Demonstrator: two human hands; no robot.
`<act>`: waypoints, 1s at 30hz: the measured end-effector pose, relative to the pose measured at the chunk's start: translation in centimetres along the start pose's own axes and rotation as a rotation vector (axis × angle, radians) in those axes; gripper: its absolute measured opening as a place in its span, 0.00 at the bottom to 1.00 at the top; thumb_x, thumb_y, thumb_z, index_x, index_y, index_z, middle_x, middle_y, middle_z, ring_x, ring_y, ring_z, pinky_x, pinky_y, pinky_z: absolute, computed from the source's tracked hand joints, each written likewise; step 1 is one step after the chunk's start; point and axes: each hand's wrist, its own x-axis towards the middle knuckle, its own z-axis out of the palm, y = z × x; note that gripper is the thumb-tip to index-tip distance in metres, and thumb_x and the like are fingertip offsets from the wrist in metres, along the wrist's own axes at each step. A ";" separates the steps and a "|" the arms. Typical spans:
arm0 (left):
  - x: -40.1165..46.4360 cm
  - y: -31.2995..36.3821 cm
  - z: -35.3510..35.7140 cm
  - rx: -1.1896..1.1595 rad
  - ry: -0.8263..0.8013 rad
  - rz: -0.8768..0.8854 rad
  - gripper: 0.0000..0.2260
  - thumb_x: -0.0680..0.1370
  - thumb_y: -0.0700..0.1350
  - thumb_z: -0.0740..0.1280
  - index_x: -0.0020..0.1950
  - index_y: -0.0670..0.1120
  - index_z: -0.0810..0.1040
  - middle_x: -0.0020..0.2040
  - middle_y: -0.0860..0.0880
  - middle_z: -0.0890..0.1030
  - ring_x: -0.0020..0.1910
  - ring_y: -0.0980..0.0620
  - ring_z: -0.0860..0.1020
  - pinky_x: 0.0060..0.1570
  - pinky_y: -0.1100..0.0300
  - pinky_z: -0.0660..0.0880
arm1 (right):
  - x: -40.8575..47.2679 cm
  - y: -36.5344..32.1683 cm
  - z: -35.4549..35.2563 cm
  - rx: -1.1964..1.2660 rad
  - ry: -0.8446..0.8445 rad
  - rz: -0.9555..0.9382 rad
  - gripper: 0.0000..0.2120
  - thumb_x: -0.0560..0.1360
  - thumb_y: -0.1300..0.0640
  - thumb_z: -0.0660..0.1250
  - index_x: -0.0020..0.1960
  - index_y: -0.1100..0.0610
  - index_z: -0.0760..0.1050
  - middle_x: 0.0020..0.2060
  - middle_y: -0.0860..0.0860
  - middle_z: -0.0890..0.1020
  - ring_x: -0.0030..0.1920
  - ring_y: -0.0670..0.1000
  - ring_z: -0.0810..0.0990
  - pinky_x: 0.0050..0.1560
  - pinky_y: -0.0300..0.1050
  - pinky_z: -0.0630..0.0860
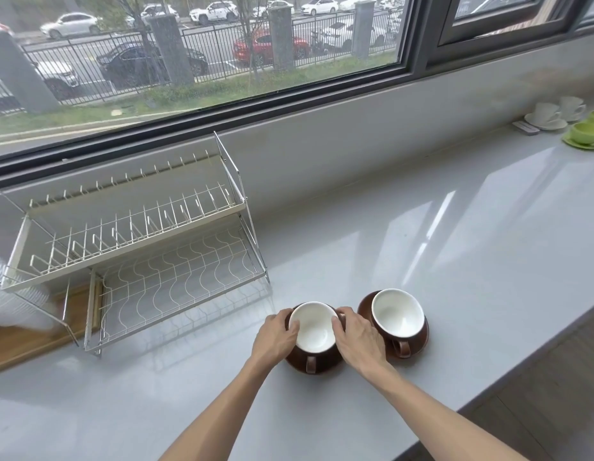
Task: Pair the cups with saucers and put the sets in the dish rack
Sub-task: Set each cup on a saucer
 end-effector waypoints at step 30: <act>-0.8 -3.2 -1.6 -0.457 -0.021 -0.112 0.11 0.76 0.56 0.63 0.57 0.60 0.78 0.57 0.47 0.81 0.55 0.44 0.81 0.47 0.48 0.84 | -0.4 -1.9 0.8 0.108 -0.174 0.105 0.23 0.81 0.41 0.51 0.53 0.56 0.77 0.51 0.56 0.83 0.57 0.61 0.78 0.55 0.51 0.72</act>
